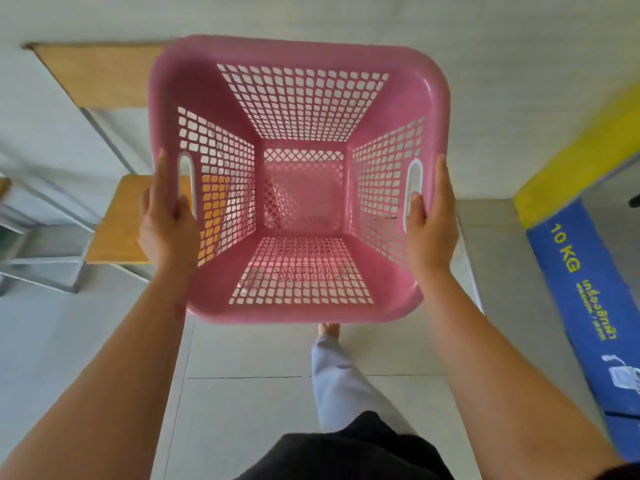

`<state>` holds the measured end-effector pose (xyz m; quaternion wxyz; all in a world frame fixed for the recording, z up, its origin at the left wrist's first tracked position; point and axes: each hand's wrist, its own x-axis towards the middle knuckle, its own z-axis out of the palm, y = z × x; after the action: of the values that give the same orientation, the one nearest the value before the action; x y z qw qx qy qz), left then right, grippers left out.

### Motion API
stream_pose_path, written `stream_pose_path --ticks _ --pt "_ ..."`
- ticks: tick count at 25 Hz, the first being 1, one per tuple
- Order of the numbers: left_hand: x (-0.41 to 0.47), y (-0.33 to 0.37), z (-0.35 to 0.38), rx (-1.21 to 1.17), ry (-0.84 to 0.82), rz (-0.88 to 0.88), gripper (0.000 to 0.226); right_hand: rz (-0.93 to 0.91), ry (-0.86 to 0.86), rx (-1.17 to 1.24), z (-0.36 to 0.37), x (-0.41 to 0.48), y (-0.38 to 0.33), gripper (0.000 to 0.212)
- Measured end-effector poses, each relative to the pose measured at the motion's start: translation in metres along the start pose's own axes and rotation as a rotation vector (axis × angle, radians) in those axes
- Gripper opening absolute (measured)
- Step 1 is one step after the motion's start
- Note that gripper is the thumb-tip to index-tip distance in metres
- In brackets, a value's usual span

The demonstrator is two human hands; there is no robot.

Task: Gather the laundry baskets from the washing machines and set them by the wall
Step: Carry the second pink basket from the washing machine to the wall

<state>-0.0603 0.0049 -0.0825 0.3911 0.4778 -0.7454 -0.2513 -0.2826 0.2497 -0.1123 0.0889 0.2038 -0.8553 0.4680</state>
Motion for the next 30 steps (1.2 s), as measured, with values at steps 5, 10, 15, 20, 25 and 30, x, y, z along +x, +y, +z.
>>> stream_pose_path --ticks 5,10,15,20,25,30 --pt "0.060 -0.030 0.080 0.082 -0.153 -0.127 0.067 0.046 -0.159 -0.065 0.080 0.070 0.045 0.060" --pt "0.106 -0.051 0.152 0.173 -0.273 -0.192 0.067 0.130 -0.283 -0.100 0.144 0.124 0.079 0.059" --pt "0.141 -0.082 0.210 0.240 -0.355 -0.271 0.069 0.196 -0.357 -0.115 0.200 0.152 0.116 0.059" --pt "0.159 -0.124 0.258 0.309 -0.430 -0.317 0.071 0.292 -0.427 -0.178 0.249 0.162 0.148 0.060" --pt "0.170 -0.166 0.293 0.464 -0.559 -0.364 0.073 0.303 -0.466 -0.207 0.290 0.156 0.174 0.060" --pt "0.165 -0.204 0.322 0.504 -0.642 -0.383 0.075 0.344 -0.579 -0.344 0.320 0.141 0.204 0.064"
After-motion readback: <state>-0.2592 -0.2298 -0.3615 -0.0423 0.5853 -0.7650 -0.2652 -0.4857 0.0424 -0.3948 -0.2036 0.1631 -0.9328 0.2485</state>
